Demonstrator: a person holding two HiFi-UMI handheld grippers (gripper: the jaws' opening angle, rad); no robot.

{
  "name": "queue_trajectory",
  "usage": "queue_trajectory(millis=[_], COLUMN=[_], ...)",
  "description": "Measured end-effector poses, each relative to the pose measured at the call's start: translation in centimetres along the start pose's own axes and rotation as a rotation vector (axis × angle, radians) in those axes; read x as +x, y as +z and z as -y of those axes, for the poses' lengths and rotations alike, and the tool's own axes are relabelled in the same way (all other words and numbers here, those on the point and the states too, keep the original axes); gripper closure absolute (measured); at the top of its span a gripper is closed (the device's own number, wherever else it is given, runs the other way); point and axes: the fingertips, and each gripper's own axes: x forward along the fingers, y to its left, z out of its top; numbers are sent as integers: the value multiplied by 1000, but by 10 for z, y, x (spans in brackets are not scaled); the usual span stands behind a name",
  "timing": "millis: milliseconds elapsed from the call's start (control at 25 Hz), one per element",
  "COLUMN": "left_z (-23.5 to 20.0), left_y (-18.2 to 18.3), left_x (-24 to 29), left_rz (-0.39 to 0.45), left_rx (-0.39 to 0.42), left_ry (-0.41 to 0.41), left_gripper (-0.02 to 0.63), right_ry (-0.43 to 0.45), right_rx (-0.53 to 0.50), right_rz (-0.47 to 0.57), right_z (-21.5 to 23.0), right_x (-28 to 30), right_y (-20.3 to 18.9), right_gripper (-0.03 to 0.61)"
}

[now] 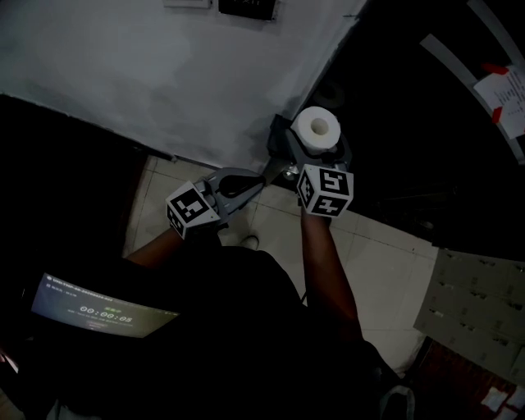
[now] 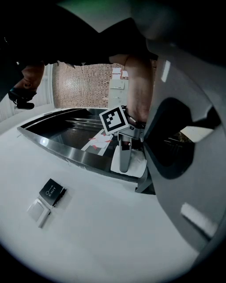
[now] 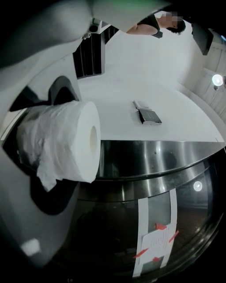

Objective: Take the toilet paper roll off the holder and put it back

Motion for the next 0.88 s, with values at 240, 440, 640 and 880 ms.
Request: queue_trajectory(millis=[240, 440, 640, 880], left_z=[1, 5, 6, 2], left_y=[-2, -6, -5, -5], left_x=[1, 3, 5, 3], left_rz=[-5, -9, -7, -10], left_rx=[0, -1, -1, -7], left_ry=[-3, -10, -17, -11], left_gripper=[611, 611, 611, 611], right_ry=[5, -3, -29, -89], right_rx=[2, 0, 1, 25], right_rz=[1, 13, 21, 13], right_z=[3, 11, 27, 61], right_x=[-5, -15, -27, -41], right_y=[1, 6, 9, 4], right_gripper=[126, 126, 126, 126])
